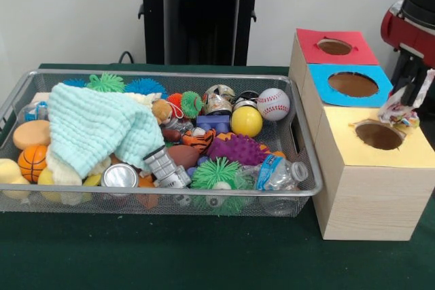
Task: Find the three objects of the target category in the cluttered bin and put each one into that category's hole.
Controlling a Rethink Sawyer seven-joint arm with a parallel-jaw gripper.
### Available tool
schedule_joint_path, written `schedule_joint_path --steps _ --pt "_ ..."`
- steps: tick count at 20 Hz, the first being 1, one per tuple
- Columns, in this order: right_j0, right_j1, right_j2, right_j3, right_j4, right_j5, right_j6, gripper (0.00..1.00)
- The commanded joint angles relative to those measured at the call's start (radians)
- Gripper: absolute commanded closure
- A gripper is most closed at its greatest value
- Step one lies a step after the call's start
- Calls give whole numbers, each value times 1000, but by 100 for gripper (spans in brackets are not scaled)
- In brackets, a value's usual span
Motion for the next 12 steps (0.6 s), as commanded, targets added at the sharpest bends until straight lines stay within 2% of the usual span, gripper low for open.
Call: schedule_joint_path --steps 1,12 --pt "-55 52 16 -29 27 111 32 100" --pt "-74 56 25 -38 35 111 12 100"
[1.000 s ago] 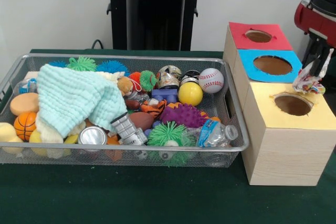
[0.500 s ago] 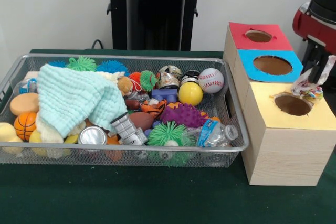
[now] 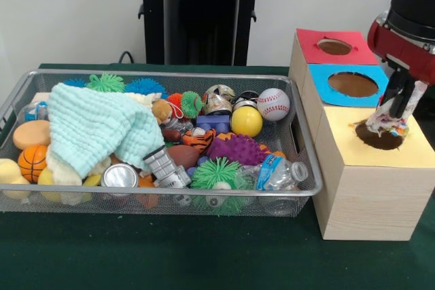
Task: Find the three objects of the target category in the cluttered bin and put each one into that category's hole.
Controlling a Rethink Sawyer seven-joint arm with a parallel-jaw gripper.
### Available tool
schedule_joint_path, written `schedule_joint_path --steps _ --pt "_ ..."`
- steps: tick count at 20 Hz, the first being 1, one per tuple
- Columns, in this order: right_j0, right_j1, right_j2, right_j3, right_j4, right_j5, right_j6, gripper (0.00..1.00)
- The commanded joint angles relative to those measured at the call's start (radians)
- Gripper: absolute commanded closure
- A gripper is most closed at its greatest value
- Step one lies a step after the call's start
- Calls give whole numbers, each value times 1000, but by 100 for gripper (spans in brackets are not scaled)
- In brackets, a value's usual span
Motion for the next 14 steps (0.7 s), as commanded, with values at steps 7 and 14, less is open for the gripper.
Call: schedule_joint_path --steps 7,14 --pt "-49 37 28 -20 8 120 -17 100" --pt "-69 45 32 -47 -7 139 -57 0"
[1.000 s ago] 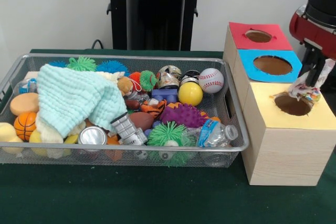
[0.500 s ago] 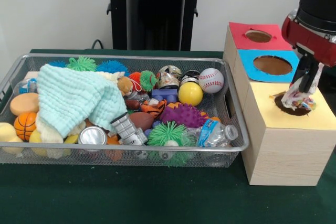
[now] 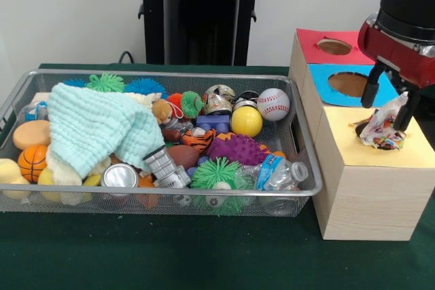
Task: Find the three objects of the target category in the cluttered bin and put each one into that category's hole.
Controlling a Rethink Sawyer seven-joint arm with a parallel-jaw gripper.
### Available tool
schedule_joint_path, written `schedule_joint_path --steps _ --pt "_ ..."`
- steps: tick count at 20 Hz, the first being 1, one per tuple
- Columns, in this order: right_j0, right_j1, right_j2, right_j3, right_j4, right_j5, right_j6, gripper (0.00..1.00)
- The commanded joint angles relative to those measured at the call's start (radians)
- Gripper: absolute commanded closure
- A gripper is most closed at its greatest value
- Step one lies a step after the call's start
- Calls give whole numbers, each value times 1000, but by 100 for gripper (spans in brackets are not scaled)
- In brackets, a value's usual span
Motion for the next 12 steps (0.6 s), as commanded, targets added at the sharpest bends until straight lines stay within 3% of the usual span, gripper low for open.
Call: schedule_joint_path --steps 1,12 --pt "-43 41 32 -24 -10 134 -58 0" --pt "-34 30 27 -19 -16 136 -57 0"
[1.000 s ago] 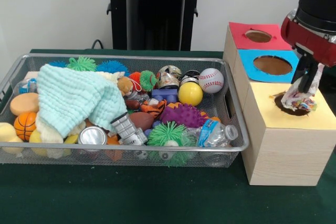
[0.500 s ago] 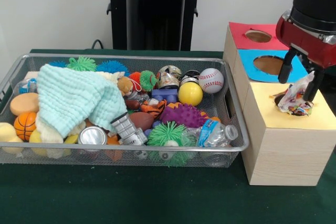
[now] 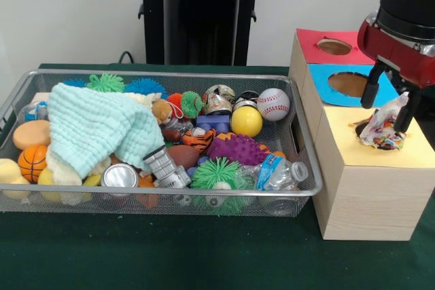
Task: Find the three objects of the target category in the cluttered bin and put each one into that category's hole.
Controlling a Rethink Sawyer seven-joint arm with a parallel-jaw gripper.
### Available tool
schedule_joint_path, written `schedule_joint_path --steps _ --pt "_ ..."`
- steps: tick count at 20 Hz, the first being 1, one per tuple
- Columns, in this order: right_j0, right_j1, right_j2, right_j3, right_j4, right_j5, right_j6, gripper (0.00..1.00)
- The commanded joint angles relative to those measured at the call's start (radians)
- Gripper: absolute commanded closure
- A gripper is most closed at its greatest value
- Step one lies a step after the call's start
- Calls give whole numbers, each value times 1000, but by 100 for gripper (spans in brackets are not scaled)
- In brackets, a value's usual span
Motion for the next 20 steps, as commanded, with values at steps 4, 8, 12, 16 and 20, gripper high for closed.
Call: schedule_joint_path --steps 4,8,12,16,20 --pt "-38 25 35 24 -39 131 -126 0" --pt "-44 14 44 64 -39 65 -132 100" --pt "-44 10 45 85 -38 39 -122 100" --pt "-36 3 44 94 -41 38 -118 100" --pt "-35 21 43 77 -57 40 -128 100"
